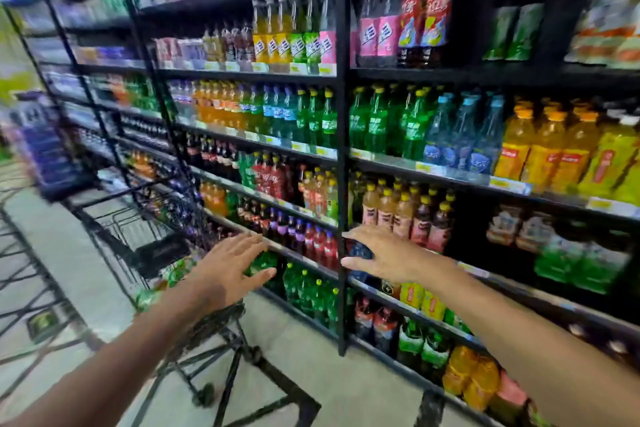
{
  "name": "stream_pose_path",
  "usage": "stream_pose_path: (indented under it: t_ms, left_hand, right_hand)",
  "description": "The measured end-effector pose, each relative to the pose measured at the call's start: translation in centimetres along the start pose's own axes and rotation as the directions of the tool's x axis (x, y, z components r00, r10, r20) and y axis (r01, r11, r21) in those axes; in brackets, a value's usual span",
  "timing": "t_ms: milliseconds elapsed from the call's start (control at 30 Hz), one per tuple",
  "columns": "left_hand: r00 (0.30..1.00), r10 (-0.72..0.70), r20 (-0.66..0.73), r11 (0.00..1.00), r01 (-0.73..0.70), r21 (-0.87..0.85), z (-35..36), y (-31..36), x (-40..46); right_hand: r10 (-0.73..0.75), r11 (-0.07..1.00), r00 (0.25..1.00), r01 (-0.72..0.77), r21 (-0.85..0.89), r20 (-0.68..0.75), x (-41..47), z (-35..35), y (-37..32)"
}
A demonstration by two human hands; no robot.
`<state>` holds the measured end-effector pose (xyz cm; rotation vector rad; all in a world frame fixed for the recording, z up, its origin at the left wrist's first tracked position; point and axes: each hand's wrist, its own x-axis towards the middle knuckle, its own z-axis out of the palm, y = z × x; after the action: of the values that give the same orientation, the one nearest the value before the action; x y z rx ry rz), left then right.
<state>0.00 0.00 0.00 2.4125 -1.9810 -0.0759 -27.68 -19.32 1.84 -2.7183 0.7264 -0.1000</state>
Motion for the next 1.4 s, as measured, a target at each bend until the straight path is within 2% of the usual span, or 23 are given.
stream_pose_path:
  t_ms: [100,233,400,567,767,1000,1167,1267,1400]
  left_hand:
    - [0.998,-0.070,-0.002,0.997,0.070,0.011,2.8,-4.4,-1.2]
    - [0.986,-0.155,0.060,0.988,0.156,-0.014,7.8,-10.0,-1.8]
    - [0.929,-0.314,0.197,0.944,0.328,-0.044,12.5,-14.6,-0.8]
    - [0.875,-0.422,0.237,0.885,0.454,-0.100,17.2,-19.1,2.3]
    - [0.792,-0.547,0.271,0.776,0.601,-0.191,18.4,-21.9,5.8]
    - [0.669,-0.670,0.322,0.641,0.740,-0.204,20.9,-26.8,7.9]
    - [0.596,-0.705,0.385,0.563,0.800,-0.206,25.2,-32.7,8.9]
    - [0.602,-0.688,0.406,0.560,0.796,-0.231,27.8,-37.3,10.0]
    - [0.567,-0.660,0.493,0.504,0.821,-0.269,31.2,-42.7,11.1]
  right_hand:
    - [-0.026,0.998,0.998,0.023,0.052,0.065,4.0,2.9,-1.9]
    - [-0.027,0.995,0.989,0.012,0.099,0.147,8.9,8.1,-3.4]
    - [-0.049,0.988,0.970,0.013,0.151,0.236,15.1,13.9,-2.5]
    - [-0.100,0.986,0.936,0.048,0.159,0.338,23.5,18.2,-0.8]
    - [-0.181,0.969,0.882,0.085,0.231,0.435,35.3,20.7,-0.4]
    - [-0.320,0.945,0.750,0.210,0.250,0.579,47.4,24.8,-3.3]
    - [-0.338,0.941,0.661,0.245,0.233,0.669,54.9,29.7,-6.9]
    - [-0.336,0.941,0.637,0.257,0.221,0.693,59.1,32.8,-9.0]
    - [-0.306,0.948,0.594,0.265,0.178,0.744,63.7,37.3,-11.3]
